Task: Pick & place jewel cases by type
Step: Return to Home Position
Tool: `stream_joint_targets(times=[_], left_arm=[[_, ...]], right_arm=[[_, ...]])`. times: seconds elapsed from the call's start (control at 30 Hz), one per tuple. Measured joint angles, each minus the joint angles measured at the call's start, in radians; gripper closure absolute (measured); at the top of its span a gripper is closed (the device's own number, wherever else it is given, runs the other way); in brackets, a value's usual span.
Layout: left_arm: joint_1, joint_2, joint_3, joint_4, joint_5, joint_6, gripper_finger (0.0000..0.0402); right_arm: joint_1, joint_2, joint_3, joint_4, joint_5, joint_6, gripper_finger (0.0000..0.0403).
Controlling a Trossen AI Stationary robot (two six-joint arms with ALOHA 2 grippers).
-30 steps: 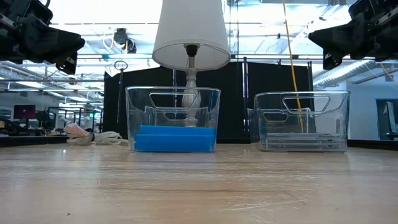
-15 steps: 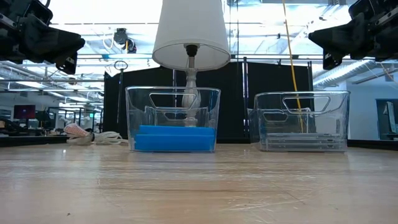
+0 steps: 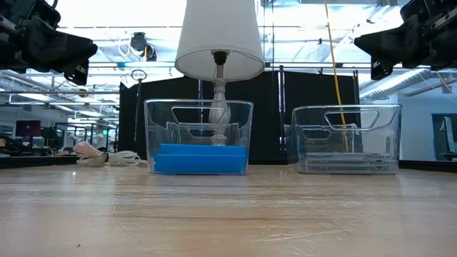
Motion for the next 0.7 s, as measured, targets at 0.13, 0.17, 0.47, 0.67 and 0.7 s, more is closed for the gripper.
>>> stream_joint_targets(times=[0.13, 0.17, 0.47, 0.67, 0.7], left_arm=[[0.000, 0.000, 0.000, 0.000, 0.000, 0.000, 0.0339], [0.000, 0.000, 0.000, 0.000, 0.000, 0.000, 0.0339], [0.000, 0.000, 0.000, 0.000, 0.000, 0.000, 0.0339], [0.000, 0.000, 0.000, 0.000, 0.000, 0.000, 0.0339], [0.000, 0.000, 0.000, 0.000, 0.000, 0.000, 0.0339]], right_arm=[[0.000, 0.000, 0.000, 0.000, 0.000, 0.000, 0.0403], [0.000, 0.000, 0.000, 0.000, 0.000, 0.000, 0.0403], [0.000, 0.000, 0.000, 0.000, 0.000, 0.000, 0.0403], [0.000, 0.000, 0.000, 0.000, 0.000, 0.000, 0.0403], [0.000, 0.000, 0.000, 0.000, 0.000, 0.000, 0.0403]])
